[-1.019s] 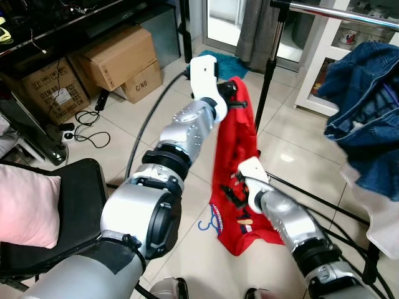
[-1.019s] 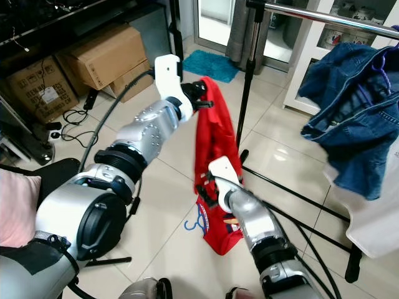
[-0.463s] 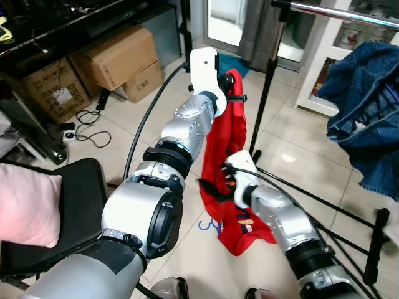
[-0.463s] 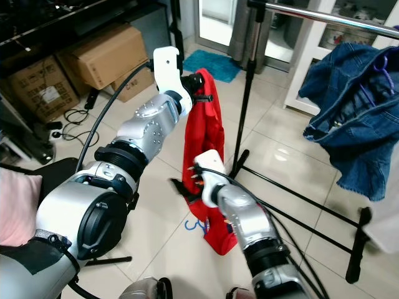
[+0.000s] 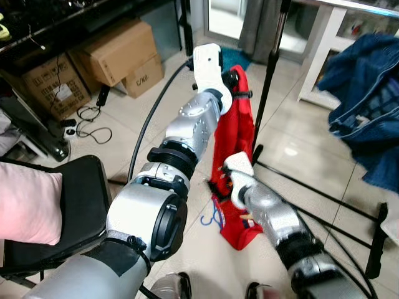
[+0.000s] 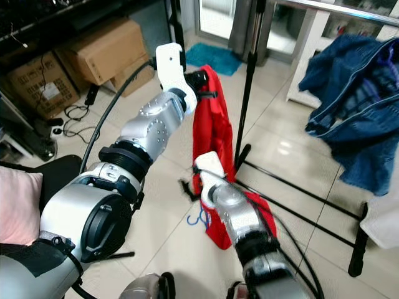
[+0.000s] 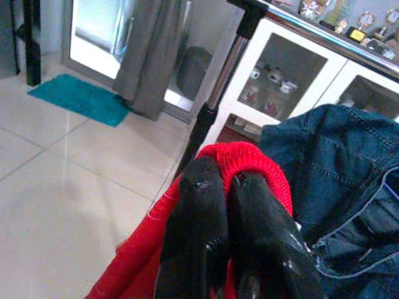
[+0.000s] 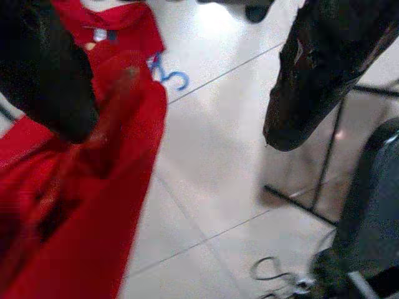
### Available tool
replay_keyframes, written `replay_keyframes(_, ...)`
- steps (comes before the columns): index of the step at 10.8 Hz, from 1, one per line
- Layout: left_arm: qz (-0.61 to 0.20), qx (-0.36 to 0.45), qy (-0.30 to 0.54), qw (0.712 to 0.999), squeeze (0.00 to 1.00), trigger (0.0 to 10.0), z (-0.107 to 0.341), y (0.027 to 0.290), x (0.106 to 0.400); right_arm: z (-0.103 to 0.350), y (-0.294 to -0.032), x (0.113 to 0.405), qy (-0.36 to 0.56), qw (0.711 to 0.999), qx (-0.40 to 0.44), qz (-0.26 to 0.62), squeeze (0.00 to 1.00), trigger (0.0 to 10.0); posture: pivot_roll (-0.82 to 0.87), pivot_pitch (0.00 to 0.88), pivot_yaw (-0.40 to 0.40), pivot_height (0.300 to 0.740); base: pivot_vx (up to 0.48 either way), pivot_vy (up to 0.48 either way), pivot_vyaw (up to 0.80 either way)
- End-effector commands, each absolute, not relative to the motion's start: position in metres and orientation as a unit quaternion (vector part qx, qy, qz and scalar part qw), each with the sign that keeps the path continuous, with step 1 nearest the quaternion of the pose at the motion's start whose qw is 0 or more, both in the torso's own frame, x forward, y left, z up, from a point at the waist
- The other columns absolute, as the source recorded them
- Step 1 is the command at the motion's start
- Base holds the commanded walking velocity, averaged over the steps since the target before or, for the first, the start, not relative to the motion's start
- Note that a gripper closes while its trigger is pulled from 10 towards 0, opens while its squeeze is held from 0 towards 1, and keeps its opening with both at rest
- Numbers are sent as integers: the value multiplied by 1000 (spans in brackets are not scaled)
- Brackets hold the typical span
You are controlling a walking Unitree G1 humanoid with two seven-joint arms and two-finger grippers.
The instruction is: Hang hanger
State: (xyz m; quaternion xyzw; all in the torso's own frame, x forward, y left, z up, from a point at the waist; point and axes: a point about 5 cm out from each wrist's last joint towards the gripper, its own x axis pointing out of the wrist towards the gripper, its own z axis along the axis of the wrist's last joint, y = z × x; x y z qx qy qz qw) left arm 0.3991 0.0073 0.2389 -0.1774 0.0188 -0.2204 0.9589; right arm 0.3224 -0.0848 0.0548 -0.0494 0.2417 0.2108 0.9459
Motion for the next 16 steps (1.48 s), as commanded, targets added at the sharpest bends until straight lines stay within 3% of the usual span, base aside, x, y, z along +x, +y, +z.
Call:
replay_keyframes(1,-241,-185,-1,953,0,0,255,-8,394,55,-84,323,239,949,-42,202,0,10000,0,169,123,740,0,0,0)
replay_keyframes(5,-242,-190,-2,952,0,0,257,1,393,49,-112,323,242,958,-54,146,0,10000,2,161,126,740,0,0,0)
replay_keyframes(6,-245,-193,-4,950,0,0,260,1,393,50,-116,324,238,961,-44,134,0,8235,4,160,127,740,0,0,0)
replay_keyframes(7,-248,-194,-5,949,0,0,261,1,392,51,-118,325,234,963,-38,127,0,4941,7,159,129,740,0,0,0)
replay_keyframes(8,-251,-193,-2,949,0,0,260,-1,390,53,-116,327,228,965,-17,131,0,3098,11,160,132,740,0,0,0)
replay_keyframes(9,-254,-193,2,948,0,0,259,-3,388,54,-111,327,222,965,-4,139,0,2980,12,161,134,740,0,0,0)
replay_keyframes(10,-255,-194,3,947,0,0,259,-4,388,55,-107,327,218,965,6,143,0,3804,14,165,139,740,0,0,0)
replay_keyframes(11,-256,-194,5,947,0,0,258,-5,387,57,-100,327,211,965,24,152,0,6784,15,167,143,740,0,0,0)
replay_keyframes(12,-258,-196,7,946,0,0,258,-6,386,60,-94,327,203,966,34,158,0,8471,15,168,145,740,0,0,0)
replay_keyframes(14,-260,-197,10,945,0,0,258,-9,384,61,-89,327,199,966,38,159,0,10000,17,170,149,740,0,0,0)
replay_keyframes(16,-256,-191,14,948,0,0,255,-10,384,65,-82,327,186,966,47,171,0,10000,18,170,149,740,0,0,0)
